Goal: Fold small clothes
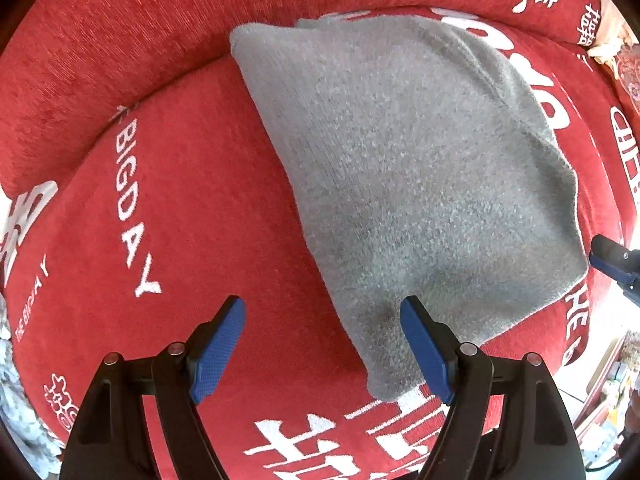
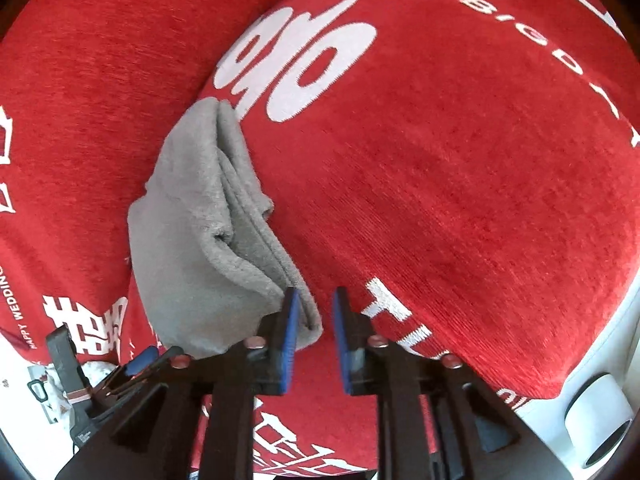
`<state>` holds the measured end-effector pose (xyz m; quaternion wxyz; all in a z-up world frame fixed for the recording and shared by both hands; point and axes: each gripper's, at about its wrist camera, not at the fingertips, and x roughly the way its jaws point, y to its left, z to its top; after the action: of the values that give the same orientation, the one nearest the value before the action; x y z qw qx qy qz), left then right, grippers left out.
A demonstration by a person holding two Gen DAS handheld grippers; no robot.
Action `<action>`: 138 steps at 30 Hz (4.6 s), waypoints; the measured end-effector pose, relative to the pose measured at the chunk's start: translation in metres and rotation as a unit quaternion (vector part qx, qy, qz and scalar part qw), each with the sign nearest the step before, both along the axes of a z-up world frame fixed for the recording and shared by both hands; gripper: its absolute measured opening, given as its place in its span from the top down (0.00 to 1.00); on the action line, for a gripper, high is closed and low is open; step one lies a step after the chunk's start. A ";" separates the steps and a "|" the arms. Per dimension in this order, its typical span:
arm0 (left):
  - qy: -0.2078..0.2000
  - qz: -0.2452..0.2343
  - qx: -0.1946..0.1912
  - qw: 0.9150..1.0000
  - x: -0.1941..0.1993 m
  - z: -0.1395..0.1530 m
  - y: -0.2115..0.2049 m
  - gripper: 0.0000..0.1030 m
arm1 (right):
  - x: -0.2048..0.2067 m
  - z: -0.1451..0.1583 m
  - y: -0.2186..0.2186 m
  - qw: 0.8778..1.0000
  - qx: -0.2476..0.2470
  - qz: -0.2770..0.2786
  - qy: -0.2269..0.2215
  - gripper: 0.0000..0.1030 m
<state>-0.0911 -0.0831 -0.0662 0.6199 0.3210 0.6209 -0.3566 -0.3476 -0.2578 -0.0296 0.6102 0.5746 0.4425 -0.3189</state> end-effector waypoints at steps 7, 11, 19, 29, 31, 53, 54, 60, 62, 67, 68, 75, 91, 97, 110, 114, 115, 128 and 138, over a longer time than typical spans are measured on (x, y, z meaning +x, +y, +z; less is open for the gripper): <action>-0.006 0.005 -0.010 1.000 0.006 0.018 -0.003 0.22 | 0.013 0.014 -0.001 0.999 -0.027 0.020 0.000 0.49; 0.001 0.013 -0.014 1.000 0.006 0.021 -0.004 0.22 | 0.022 0.019 -0.001 0.999 -0.034 0.032 -0.001 0.38; 0.000 0.028 -0.053 0.998 0.013 0.032 -0.006 0.00 | 0.039 0.025 0.001 0.997 -0.051 0.062 -0.009 0.17; -0.004 0.045 -0.017 0.999 0.025 0.023 -0.006 0.00 | 0.061 0.030 0.006 0.992 -0.060 0.113 -0.011 0.00; 0.005 0.045 -0.010 0.999 0.025 0.019 -0.005 0.00 | 0.060 0.029 0.007 0.992 -0.055 0.114 -0.010 0.00; -0.013 0.097 -0.008 0.995 0.036 0.006 -0.009 0.00 | 0.056 -0.011 -0.019 0.993 0.032 0.113 -0.013 0.00; -0.013 0.098 -0.008 0.995 0.036 0.005 -0.009 0.00 | 0.058 -0.012 -0.021 0.993 0.034 0.115 -0.012 0.00; -0.010 0.107 -0.009 0.994 0.034 0.005 -0.010 0.00 | 0.068 -0.013 -0.029 0.990 0.040 0.132 -0.013 0.00; -0.009 0.110 -0.008 0.994 0.034 0.004 -0.010 0.00 | 0.071 -0.014 -0.031 0.990 0.041 0.136 -0.013 0.00; -0.009 0.115 -0.004 0.993 0.034 0.005 -0.013 0.00 | 0.077 -0.016 -0.039 0.988 0.050 0.143 -0.017 0.00; -0.011 0.116 -0.004 0.993 0.034 0.006 -0.013 0.00 | 0.078 -0.017 -0.041 0.988 0.051 0.145 -0.016 0.00; -0.014 0.133 -0.004 0.991 0.037 0.007 -0.019 0.00 | 0.082 -0.022 -0.060 0.985 0.056 0.161 -0.018 0.00; 0.007 0.140 -0.030 0.990 0.047 0.005 -0.036 0.00 | 0.082 -0.039 -0.087 0.981 0.078 0.173 -0.035 0.00; 0.079 0.163 -0.082 0.980 0.078 -0.007 -0.030 0.00 | 0.083 -0.052 -0.095 0.975 0.101 0.174 -0.092 0.00; 0.157 0.133 -0.095 0.974 0.067 -0.041 -0.055 0.00 | 0.102 -0.067 -0.098 0.957 0.129 0.214 -0.145 0.00; 0.169 0.128 -0.099 0.972 0.061 -0.051 -0.069 0.00 | 0.123 -0.075 -0.092 0.944 0.144 0.236 -0.178 0.00; 0.169 0.131 -0.099 0.972 0.061 -0.052 -0.071 0.00 | 0.128 -0.076 -0.090 0.941 0.145 0.242 -0.185 0.00; 0.168 0.141 -0.155 0.963 0.065 -0.022 -0.039 0.56 | 0.131 -0.080 -0.079 0.958 0.143 0.179 -0.172 0.67; 0.201 0.130 -0.212 0.947 0.061 0.033 -0.002 0.59 | 0.122 -0.021 -0.041 0.946 0.168 0.135 -0.243 0.69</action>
<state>-0.0298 -0.0848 -0.0328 0.5767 0.0200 0.6794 -0.4533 -0.2259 -0.2985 -0.0510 0.6312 0.6636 0.4014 -0.0058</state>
